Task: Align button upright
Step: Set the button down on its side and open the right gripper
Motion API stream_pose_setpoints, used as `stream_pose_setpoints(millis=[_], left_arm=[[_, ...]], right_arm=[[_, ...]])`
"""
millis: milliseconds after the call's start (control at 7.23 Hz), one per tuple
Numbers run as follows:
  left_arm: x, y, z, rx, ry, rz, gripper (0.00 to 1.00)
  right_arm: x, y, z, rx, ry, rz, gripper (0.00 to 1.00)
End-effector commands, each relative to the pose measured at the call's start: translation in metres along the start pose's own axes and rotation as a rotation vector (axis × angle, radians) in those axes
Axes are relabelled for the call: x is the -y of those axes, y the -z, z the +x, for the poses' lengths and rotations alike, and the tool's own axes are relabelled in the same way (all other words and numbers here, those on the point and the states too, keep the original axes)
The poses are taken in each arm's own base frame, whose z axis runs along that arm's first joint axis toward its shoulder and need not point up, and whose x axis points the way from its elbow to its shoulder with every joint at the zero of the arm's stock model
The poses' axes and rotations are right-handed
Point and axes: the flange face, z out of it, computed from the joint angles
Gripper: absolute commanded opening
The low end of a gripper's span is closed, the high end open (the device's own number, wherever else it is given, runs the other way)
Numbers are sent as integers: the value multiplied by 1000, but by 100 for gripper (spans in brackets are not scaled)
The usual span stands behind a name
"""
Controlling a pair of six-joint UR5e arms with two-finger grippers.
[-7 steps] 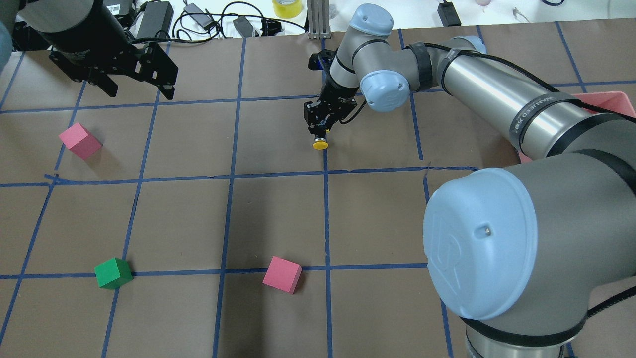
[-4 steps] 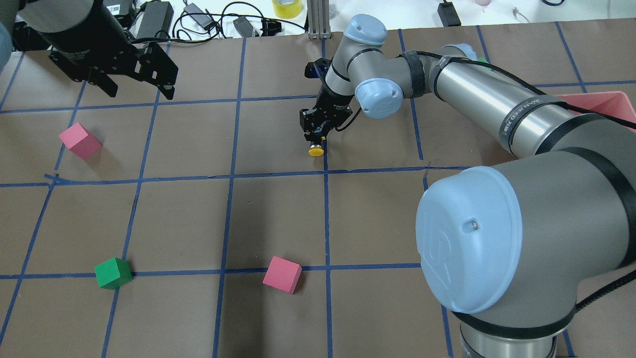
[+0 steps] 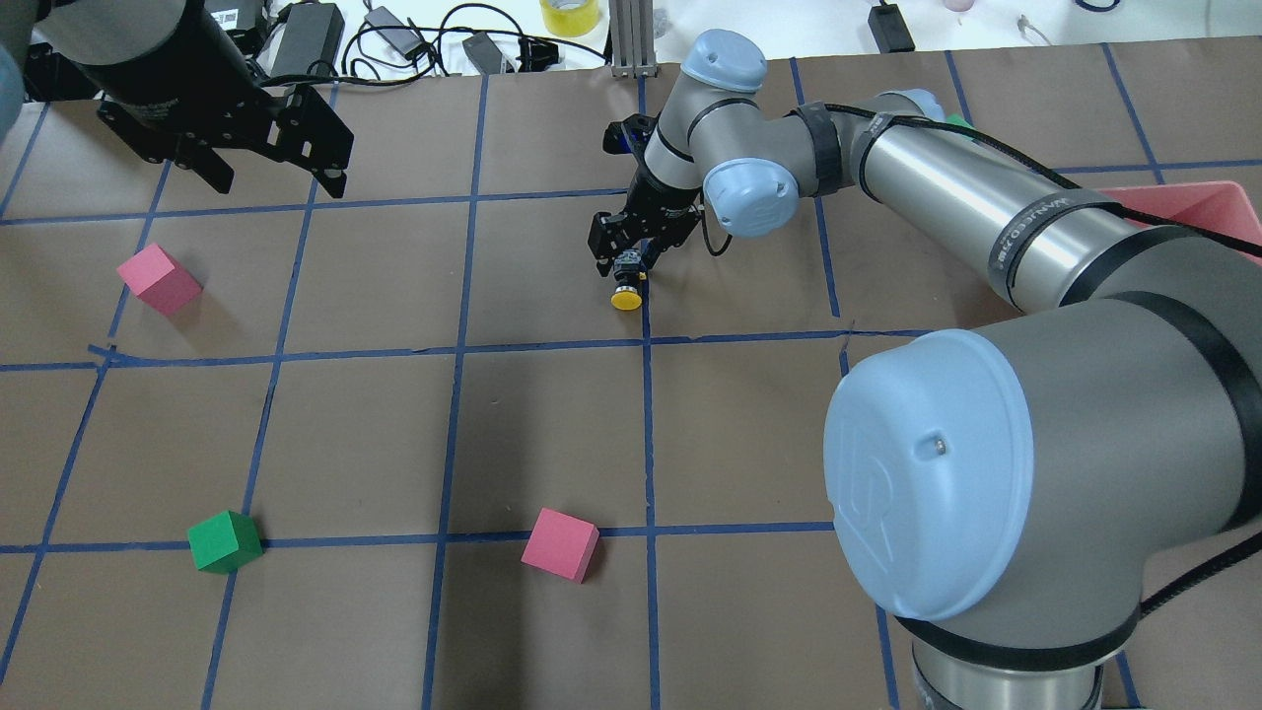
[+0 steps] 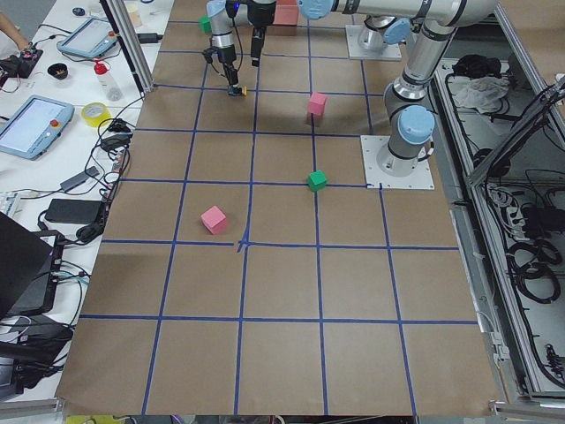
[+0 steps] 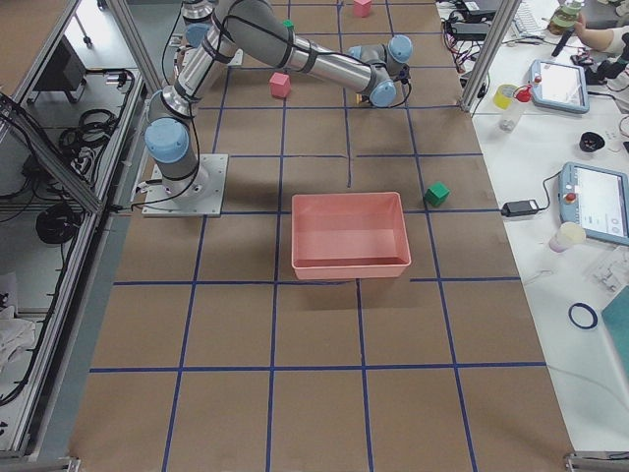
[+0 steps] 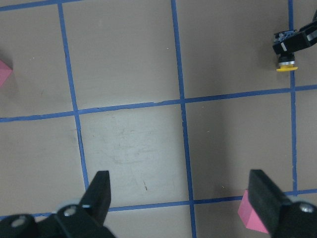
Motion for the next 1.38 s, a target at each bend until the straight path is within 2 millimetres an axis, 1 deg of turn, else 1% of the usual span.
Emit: stream_pose_setpoints(millis=[0, 277, 415, 553, 830, 968, 1106, 1245], left_arm=[[0, 0, 0, -1, -1, -4, 100], [-1, -1, 0, -3, -1, -14, 100], [-2, -1, 2, -10, -1, -15, 100], [-2, -4, 4, -14, -1, -19, 100], [-9, -24, 9, -16, 2, -51, 100], [-13, -36, 12, -18, 1, -58, 98], [-12, -52, 19, -19, -10, -36, 97], [-15, -75, 41, -18, -8, 3, 97]], right_arm=[[0, 3, -1, -1, -4, 5, 100], [-5, 49, -18, -38, -13, 47, 100], [-15, 69, -18, -141, -15, 28, 100], [-28, 94, -19, -244, -10, 30, 100], [-64, 133, -20, -311, -39, 37, 100], [-85, 157, 3, -350, -93, 22, 100], [-114, 210, 25, -346, -173, 19, 100], [-140, 256, 45, -346, -246, 25, 100]])
